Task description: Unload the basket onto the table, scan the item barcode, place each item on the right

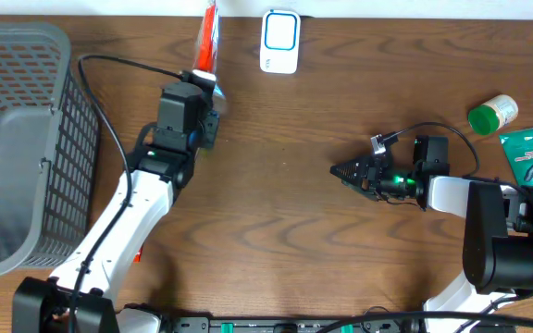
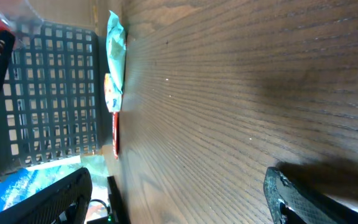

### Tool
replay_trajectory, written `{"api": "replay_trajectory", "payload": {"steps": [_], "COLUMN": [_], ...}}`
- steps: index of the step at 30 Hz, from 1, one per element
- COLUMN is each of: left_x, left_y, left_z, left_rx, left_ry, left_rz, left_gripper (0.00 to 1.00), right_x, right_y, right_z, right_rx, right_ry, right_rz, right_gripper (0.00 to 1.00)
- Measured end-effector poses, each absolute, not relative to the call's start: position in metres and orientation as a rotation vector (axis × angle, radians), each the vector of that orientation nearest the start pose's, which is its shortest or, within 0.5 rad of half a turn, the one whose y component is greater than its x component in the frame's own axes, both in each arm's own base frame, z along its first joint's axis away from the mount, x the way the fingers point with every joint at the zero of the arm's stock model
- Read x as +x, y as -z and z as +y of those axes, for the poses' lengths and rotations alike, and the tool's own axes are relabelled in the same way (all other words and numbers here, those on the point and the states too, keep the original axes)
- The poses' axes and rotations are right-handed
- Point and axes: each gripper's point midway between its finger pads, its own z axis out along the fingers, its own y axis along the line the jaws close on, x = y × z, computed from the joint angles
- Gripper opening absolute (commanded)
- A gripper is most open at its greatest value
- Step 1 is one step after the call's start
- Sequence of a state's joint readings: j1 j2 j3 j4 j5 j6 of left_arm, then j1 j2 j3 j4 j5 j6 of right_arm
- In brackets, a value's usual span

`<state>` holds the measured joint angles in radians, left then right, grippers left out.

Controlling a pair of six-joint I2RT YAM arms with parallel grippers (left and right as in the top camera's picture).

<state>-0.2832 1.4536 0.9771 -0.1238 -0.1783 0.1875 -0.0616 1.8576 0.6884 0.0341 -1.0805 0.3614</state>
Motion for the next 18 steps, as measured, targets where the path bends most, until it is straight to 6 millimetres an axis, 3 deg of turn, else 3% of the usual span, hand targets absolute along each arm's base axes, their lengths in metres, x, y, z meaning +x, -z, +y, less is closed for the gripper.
{"api": "replay_trajectory", "payload": {"steps": [5, 10, 18], "left_x": [0.430, 0.437, 0.459], "left_y": [-0.175, -0.147, -0.116], "left_z": [-0.102, -0.127, -0.133], "left_rx": [0.522, 0.668, 0.776], "left_ry": [-0.387, -0.573, -0.806], "left_rz": [2.080, 2.055, 2.041], "left_gripper": [0.07, 0.07, 0.07], "right_x": [0.320, 0.320, 0.319], "right_y": [-0.024, -0.024, -0.023], "right_z": [0.132, 0.132, 0.132], "right_rx": [0.196, 0.190, 0.174], "right_ry": [-1.542, -1.540, -1.529], "right_rz": [2.477, 2.476, 2.476], "right_gripper": [0.89, 0.89, 0.84]}}
